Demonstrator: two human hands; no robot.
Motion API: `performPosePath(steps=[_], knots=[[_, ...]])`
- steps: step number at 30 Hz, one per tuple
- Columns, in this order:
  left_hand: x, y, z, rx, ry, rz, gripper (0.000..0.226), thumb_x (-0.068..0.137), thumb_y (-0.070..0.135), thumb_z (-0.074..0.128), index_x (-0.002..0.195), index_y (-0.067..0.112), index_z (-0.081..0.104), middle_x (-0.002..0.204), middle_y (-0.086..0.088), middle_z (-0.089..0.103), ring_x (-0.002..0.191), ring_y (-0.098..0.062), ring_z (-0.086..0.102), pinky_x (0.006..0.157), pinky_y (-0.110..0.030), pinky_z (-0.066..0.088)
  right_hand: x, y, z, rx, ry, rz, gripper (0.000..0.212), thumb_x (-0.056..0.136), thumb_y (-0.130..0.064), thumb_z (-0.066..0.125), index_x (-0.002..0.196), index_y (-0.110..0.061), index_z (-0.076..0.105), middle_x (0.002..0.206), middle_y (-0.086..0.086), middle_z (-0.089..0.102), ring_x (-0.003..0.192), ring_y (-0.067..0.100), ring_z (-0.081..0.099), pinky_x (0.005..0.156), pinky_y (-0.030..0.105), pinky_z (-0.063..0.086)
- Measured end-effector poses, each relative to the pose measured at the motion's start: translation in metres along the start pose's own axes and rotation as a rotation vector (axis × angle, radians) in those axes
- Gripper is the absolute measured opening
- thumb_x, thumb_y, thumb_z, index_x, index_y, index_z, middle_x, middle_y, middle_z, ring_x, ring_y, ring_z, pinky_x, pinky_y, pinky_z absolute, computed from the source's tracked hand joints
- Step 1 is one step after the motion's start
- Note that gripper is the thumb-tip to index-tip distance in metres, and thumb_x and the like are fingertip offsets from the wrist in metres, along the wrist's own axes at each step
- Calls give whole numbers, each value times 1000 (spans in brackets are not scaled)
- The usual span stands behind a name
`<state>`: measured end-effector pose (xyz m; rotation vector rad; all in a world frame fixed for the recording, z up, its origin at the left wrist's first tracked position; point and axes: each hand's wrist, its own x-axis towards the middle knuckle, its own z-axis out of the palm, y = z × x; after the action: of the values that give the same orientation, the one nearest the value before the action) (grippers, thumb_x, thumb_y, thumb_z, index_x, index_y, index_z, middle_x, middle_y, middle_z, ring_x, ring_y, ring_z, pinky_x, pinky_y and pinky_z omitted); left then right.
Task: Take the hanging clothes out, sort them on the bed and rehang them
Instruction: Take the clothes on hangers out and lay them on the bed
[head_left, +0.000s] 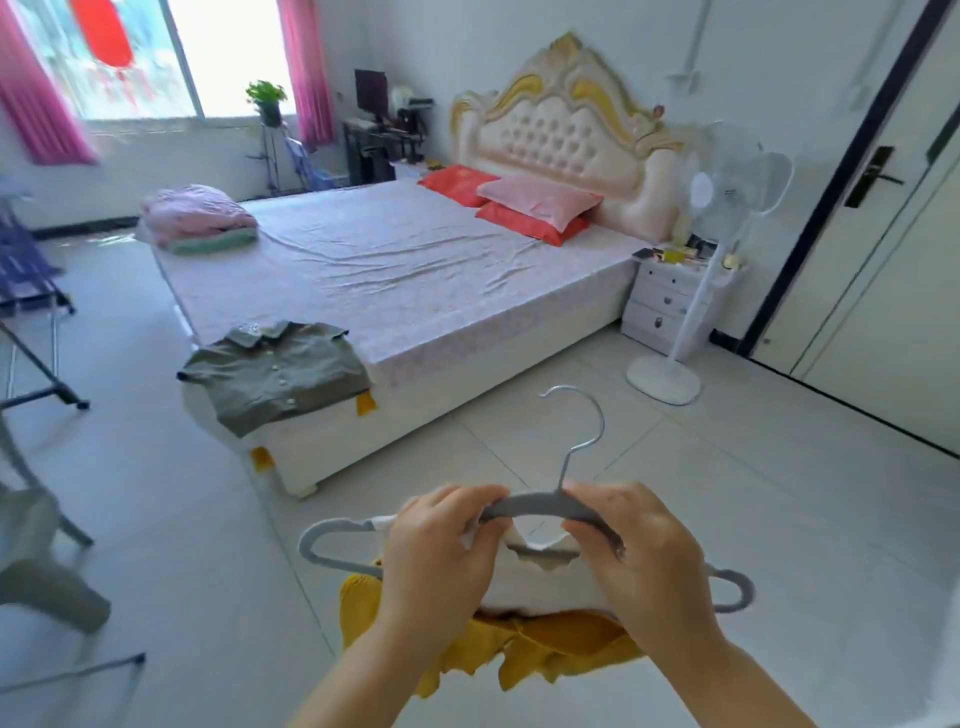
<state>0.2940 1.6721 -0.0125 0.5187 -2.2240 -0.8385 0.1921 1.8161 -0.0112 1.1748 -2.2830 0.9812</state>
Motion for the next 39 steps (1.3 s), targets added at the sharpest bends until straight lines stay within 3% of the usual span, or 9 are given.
performPosePath(steps=[6, 14, 18, 21, 27, 32, 39], knots=[[53, -62, -23, 74, 154, -69, 22, 73, 8, 76, 90, 20, 73, 78, 19, 59, 70, -8, 57, 67, -29, 51, 77, -9, 85, 139, -58, -118, 29, 70, -17, 73, 98, -12, 71, 83, -1, 68, 70, 3, 56, 62, 9, 46], [142, -147, -22, 181, 320, -217, 23, 70, 10, 78, 90, 19, 72, 80, 16, 62, 69, -7, 59, 65, -25, 54, 187, 1, 205, 314, -164, -233, 37, 63, -13, 83, 98, -20, 72, 83, -7, 66, 61, 5, 60, 59, 9, 45], [187, -177, -21, 249, 399, -237, 27, 69, 8, 79, 92, 20, 71, 82, 17, 63, 71, -9, 62, 65, -28, 55, 242, 5, 253, 457, -209, -256, 38, 67, -9, 81, 101, -24, 70, 88, -18, 60, 75, 2, 57, 65, 3, 43], [218, -204, -22, 278, 463, -286, 28, 72, 8, 77, 96, 20, 70, 86, 10, 68, 77, -12, 63, 71, -31, 53, 281, 4, 287, 536, -240, -297, 36, 70, -7, 78, 102, -21, 70, 90, -15, 61, 80, 0, 56, 69, 0, 42], [275, -260, -30, 323, 511, -321, 29, 71, 7, 76, 98, 19, 70, 89, 10, 68, 81, -13, 62, 75, -34, 50, 346, -3, 359, 590, -282, -317, 33, 69, -9, 79, 98, -22, 71, 90, -19, 58, 81, 3, 57, 67, 10, 47], [337, -335, -36, 279, 526, -325, 29, 74, 5, 74, 99, 19, 70, 91, 18, 62, 85, -11, 60, 79, -42, 52, 409, -10, 438, 537, -276, -360, 30, 66, -10, 80, 93, -20, 71, 86, -18, 57, 80, -2, 52, 69, -3, 39], [440, -435, -75, 254, 476, -289, 26, 78, 10, 68, 102, 18, 69, 95, 17, 64, 90, -9, 63, 80, -47, 52, 505, -39, 545, 557, -268, -331, 33, 66, -6, 80, 93, -22, 70, 86, -20, 58, 82, -6, 54, 72, 0, 41]])
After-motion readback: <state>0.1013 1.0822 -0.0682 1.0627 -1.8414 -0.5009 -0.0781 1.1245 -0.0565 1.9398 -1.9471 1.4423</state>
